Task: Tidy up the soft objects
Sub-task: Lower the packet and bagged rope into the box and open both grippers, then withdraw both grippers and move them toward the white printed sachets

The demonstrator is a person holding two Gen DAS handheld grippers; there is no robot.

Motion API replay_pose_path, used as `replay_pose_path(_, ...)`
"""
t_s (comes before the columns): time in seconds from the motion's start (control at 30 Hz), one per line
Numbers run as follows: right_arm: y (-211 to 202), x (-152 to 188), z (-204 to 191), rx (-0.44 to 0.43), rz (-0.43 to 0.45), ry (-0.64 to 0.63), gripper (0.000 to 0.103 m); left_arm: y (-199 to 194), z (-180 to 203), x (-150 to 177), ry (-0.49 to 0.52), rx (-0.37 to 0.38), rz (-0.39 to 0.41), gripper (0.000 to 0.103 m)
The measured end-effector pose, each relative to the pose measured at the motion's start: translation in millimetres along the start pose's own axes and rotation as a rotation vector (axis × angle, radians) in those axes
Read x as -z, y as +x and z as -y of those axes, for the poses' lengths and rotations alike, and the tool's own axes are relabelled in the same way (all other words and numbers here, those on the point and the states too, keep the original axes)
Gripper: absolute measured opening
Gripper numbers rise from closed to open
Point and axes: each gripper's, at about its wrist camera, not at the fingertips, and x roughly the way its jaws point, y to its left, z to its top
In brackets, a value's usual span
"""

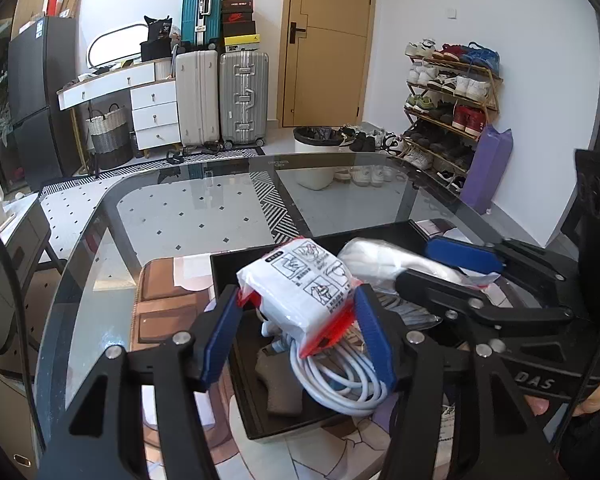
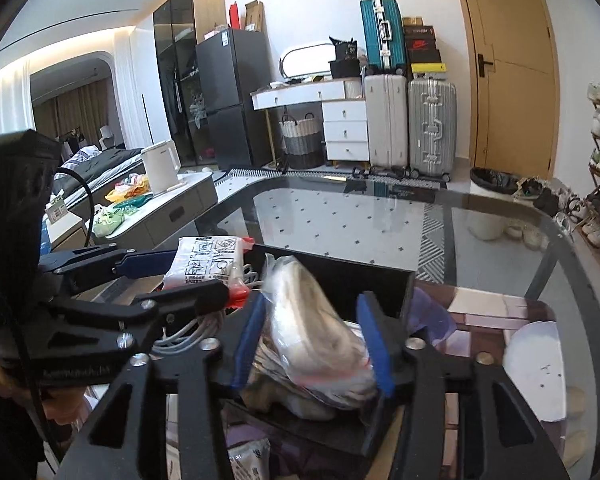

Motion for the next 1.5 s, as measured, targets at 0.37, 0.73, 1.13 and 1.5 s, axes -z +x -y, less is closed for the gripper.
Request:
replay_pose_path(0.37, -36, 19, 6, 0.058, 0.010, -0.011, 0.100, -12, 8, 3, 0.003, 0.014, 0.012, 0.091)
replay_pose_path(0.73, -60, 41, 11, 0.050, -0.012, 0.030, 0.102, -43, 6, 15, 0.012, -0.034, 0.045, 0.103)
replay_pose_path(1.13, -64, 63, 3, 0.008, -0.074, -0.013, 0.102, -59, 16, 45, 0.019, -0.053, 0.010, 0.103)
replay_pose_path(1.5, -62, 74, -8, -0.048, -0.139, -0.060, 0.102, -58, 27, 70, 0.020, -0.073, -0.042, 0.103)
